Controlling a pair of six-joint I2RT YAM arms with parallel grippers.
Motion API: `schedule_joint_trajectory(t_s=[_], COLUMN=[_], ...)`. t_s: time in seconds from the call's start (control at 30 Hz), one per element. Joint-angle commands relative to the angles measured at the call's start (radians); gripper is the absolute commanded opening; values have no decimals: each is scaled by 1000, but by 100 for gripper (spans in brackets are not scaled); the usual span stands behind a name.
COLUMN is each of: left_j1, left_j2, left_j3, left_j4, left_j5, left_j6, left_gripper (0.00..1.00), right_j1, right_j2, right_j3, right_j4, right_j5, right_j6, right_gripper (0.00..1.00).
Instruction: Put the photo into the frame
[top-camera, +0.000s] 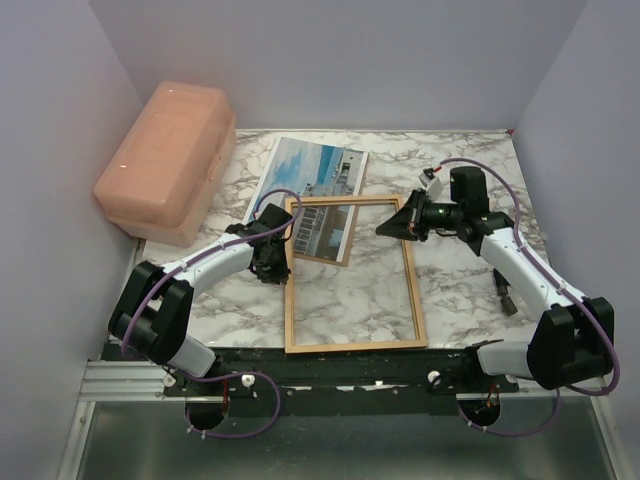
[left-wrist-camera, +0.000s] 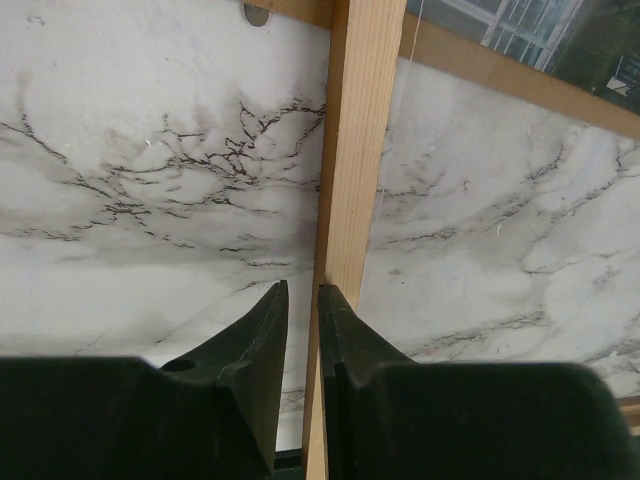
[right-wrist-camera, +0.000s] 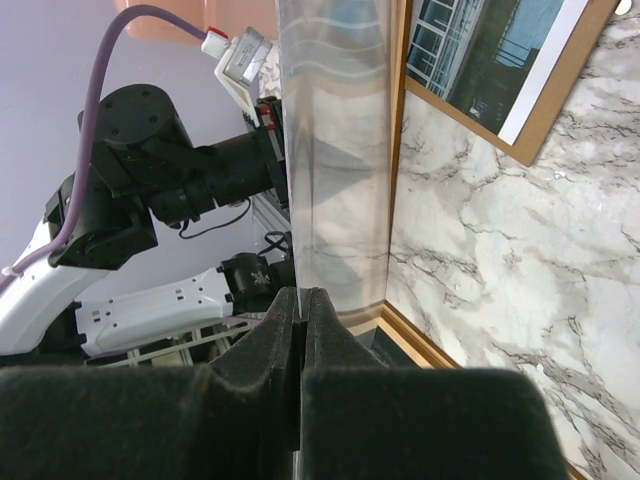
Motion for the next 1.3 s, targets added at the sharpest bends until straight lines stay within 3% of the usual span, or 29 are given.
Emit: schedule_joint_trajectory(t_s=[0.0, 0.7, 1.27], left_j1=[-10, -11, -11], left_j2=[30, 31, 33], left_j3=[-12, -12, -10], left_j4=[9, 9, 8], left_j5=[-42, -42, -40], left_j6=[9, 12, 16], left_gripper=[20, 20, 20], right_j1=[-2, -1, -2], right_j2=[-31, -42, -43], right_j3=[-30, -42, -109], right_j4=[51, 156, 144], right_j5=[-51, -85, -29], right_j6=[26, 117, 77], right_gripper=[0, 1, 0])
